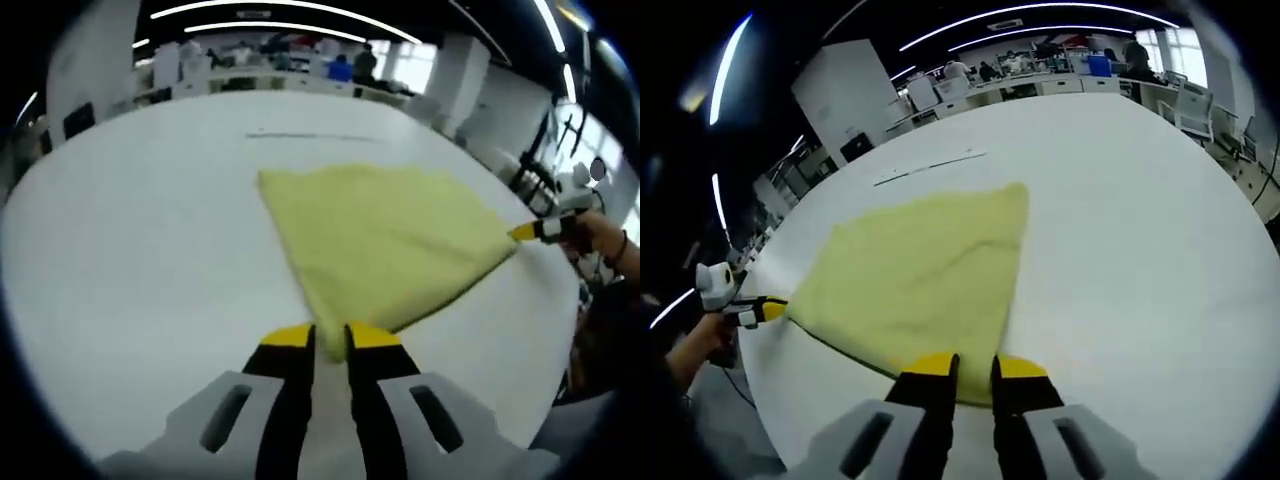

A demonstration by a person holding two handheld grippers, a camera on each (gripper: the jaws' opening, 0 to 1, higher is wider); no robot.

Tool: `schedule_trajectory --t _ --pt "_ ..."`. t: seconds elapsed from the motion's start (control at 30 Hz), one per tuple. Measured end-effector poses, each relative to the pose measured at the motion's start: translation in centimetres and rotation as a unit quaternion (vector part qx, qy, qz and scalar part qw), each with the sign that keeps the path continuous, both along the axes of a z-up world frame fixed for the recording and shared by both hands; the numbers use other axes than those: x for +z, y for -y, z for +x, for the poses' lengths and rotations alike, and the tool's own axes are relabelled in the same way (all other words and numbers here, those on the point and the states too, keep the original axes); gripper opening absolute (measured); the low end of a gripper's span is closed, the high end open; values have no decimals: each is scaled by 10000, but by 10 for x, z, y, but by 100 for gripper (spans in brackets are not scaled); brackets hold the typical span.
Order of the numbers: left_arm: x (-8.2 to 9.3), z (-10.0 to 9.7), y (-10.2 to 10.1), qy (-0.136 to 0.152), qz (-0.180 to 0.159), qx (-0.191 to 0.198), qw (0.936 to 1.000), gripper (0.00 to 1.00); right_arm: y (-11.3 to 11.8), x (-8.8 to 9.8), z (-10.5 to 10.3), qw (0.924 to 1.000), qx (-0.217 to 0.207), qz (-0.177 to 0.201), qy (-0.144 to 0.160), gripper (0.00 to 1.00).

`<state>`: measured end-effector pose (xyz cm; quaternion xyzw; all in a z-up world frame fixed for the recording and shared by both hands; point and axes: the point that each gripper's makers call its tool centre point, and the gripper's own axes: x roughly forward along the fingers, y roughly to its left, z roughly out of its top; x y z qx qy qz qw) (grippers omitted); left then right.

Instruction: Fold the garment on the visible template until the final outline fits inside the template.

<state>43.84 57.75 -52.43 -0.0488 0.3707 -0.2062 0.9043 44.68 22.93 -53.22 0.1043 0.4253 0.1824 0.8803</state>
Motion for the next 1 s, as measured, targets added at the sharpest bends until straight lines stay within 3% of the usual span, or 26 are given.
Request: schedule_trajectory --t 0.13,0.43,1.0 --pt "-2 -3 0 -114 -164 73 9998 13 -1 0 -1 10000 -4 16 -9 9" --pt "-9 -5 2 -273 -186 162 9993 0 -2 1 -4 10000 12 16 -20 4" --pt "-4 -12 -3 -128 457 -143 9988 0 0 0 -10 10000 17 -66 -62 0"
